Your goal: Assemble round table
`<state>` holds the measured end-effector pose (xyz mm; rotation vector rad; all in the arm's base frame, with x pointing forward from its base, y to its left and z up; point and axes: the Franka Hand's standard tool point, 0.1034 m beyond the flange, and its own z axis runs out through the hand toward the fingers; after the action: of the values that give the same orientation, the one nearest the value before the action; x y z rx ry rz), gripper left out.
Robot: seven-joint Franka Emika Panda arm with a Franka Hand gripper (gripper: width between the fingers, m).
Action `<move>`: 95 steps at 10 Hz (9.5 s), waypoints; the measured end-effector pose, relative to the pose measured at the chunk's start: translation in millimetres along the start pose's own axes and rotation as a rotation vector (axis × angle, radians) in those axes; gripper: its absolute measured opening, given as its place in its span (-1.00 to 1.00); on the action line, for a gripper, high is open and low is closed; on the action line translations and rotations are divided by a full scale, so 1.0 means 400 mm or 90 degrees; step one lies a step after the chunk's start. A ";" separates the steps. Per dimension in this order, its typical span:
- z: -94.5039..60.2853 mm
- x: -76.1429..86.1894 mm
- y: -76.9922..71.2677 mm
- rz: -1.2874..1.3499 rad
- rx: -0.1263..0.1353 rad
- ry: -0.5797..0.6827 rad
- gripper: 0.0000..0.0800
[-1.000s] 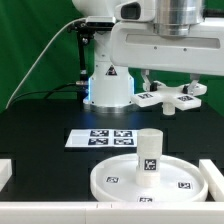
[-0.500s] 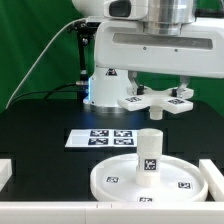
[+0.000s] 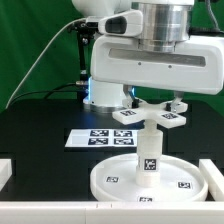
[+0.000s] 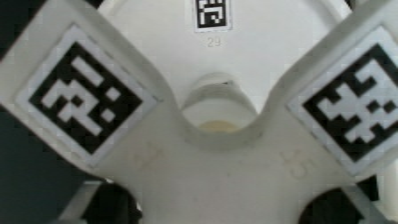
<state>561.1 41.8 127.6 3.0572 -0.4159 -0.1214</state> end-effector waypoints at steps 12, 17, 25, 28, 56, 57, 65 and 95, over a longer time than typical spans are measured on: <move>0.052 0.007 0.002 -0.001 -0.005 0.031 0.10; 0.053 0.014 0.003 0.109 0.005 0.045 0.10; 0.057 0.010 -0.002 0.665 0.069 0.029 0.10; 0.057 0.009 -0.002 0.928 0.100 0.005 0.10; 0.050 0.011 0.002 -0.094 0.027 0.052 0.62; 0.059 0.010 0.004 -0.095 0.024 0.050 0.62; 0.063 0.014 0.006 0.062 0.032 0.059 0.10; 0.035 0.013 -0.003 -0.216 0.027 0.090 0.62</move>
Offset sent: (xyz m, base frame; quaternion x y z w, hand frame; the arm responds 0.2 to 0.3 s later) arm -0.0032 -0.0006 -0.0145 -0.0017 0.0142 -0.0001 0.9999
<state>565.2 40.8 113.4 3.1221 0.1120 0.0910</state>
